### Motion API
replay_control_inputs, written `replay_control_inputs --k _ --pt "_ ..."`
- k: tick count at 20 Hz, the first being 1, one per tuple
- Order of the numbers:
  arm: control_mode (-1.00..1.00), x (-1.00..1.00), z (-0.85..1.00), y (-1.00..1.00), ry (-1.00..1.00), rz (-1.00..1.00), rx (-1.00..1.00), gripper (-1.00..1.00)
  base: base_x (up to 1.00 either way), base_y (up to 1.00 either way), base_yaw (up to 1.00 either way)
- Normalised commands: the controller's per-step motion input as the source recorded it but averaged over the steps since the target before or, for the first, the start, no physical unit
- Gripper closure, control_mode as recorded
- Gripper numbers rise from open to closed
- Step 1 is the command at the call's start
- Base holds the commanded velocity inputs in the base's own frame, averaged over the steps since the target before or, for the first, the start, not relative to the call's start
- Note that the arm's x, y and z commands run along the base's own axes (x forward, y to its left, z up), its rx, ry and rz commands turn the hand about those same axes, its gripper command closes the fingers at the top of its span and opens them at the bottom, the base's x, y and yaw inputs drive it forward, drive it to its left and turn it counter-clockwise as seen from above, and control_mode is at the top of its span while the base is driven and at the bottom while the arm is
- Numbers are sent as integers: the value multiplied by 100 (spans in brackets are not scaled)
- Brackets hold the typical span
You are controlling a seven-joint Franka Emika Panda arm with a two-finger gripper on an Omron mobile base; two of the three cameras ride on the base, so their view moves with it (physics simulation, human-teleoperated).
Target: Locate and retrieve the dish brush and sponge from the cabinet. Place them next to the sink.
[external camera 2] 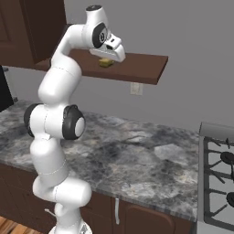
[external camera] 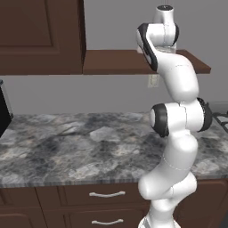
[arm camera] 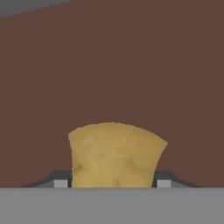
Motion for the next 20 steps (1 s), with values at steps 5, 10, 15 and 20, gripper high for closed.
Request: replay_control_inputs --k 5,10,15,20 --pt "-100 -75 6 -1 -29 0 -6 100 0 0 0" --pt "-100 -97 -21 -10 -43 4 -2 100 0 0 0" --pt "-100 -100 -10 -22 -29 6 -1 100 0 0 0" --pt "-100 -78 32 -17 8 2 -6 100 0 0 0"
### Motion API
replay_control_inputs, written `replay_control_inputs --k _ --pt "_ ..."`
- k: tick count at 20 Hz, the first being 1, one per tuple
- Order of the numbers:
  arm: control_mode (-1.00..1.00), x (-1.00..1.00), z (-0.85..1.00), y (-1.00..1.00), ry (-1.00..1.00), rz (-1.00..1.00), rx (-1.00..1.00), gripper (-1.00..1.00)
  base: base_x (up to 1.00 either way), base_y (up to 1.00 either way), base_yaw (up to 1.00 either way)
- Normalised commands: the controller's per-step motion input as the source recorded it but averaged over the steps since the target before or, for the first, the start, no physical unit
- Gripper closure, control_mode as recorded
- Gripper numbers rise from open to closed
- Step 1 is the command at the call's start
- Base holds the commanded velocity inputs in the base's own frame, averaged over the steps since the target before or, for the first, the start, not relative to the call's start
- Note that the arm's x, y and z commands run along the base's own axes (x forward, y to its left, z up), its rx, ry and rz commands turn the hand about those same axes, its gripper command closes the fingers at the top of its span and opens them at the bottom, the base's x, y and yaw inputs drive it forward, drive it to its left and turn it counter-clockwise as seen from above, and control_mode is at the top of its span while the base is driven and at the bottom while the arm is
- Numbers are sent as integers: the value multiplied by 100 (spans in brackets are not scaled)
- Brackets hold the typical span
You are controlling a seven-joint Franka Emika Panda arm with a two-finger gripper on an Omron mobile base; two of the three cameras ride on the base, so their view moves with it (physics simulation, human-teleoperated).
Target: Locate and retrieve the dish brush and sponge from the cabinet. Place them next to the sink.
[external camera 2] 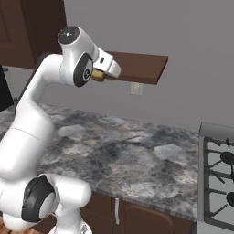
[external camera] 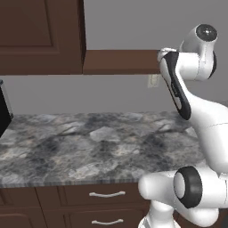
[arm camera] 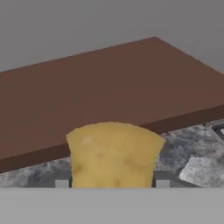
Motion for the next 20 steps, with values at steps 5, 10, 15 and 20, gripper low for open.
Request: replay_control_inputs --k 5,10,15,20 --pt "-100 -54 29 -7 35 0 -3 100 0 0 0" --pt "-100 -91 -38 -13 13 4 6 100 0 0 0" --pt "-100 -100 -74 0 0 5 -2 100 0 0 0" --pt "-100 -100 -73 0 -5 9 -5 100 0 0 0"
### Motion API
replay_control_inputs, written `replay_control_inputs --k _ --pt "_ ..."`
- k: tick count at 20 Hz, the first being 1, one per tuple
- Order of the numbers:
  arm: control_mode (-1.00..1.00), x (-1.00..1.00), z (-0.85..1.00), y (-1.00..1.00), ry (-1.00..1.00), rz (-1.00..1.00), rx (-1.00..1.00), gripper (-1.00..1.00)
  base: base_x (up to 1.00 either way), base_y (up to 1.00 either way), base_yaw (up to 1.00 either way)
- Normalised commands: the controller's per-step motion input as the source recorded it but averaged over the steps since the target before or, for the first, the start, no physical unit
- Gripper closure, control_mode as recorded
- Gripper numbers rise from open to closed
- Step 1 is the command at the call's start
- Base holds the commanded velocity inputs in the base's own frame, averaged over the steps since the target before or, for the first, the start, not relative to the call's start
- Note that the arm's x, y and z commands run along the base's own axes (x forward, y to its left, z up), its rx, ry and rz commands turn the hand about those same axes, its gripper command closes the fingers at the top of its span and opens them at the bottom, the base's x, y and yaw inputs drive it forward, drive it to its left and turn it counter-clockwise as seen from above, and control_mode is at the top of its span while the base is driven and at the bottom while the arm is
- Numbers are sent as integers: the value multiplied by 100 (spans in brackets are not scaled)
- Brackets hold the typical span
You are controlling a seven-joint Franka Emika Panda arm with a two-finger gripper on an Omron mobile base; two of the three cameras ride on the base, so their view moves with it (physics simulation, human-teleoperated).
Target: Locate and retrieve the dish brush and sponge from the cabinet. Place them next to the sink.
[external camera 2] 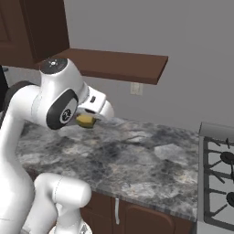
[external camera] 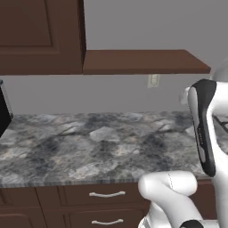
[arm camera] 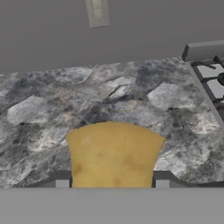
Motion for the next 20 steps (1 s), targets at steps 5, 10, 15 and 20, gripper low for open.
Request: replay_control_inputs --k 5,10,15,20 --pt "-100 -27 -2 0 -2 2 1 100 0 0 0" --pt "-100 0 0 0 0 0 0 100 0 0 0" --pt "100 0 0 0 0 0 0 100 0 0 -45" --pt "100 0 0 0 0 0 0 100 0 0 -48"
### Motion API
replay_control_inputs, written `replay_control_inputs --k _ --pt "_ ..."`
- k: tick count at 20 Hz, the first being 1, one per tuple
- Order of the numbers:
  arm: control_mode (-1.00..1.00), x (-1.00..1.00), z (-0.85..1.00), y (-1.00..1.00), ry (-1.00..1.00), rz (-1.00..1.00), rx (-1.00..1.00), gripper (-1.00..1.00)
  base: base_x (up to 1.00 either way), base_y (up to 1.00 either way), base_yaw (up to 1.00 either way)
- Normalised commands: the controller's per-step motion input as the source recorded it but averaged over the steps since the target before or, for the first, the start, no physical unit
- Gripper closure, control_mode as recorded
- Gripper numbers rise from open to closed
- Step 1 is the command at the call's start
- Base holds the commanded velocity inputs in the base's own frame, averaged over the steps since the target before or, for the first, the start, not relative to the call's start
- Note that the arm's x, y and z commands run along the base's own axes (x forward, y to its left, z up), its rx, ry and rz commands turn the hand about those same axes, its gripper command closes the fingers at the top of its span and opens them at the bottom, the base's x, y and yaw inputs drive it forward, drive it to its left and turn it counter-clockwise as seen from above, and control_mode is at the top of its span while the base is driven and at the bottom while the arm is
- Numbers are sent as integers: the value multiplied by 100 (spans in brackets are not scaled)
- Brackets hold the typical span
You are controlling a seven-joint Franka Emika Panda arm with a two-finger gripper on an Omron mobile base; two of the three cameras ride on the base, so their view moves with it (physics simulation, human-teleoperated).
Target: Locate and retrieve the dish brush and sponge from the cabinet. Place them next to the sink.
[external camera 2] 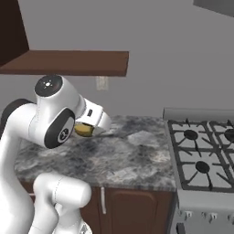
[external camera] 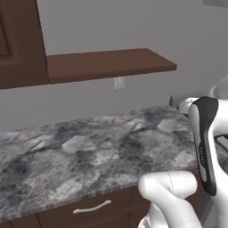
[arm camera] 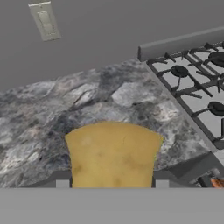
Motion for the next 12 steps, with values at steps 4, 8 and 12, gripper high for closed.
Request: replay_control_inputs --k 4,8,12 --pt "100 0 0 0 0 0 0 100 0 0 -49" --pt "100 0 0 0 0 0 0 100 -1 0 -48" --pt "100 0 0 0 0 0 0 100 -1 -3 -45"
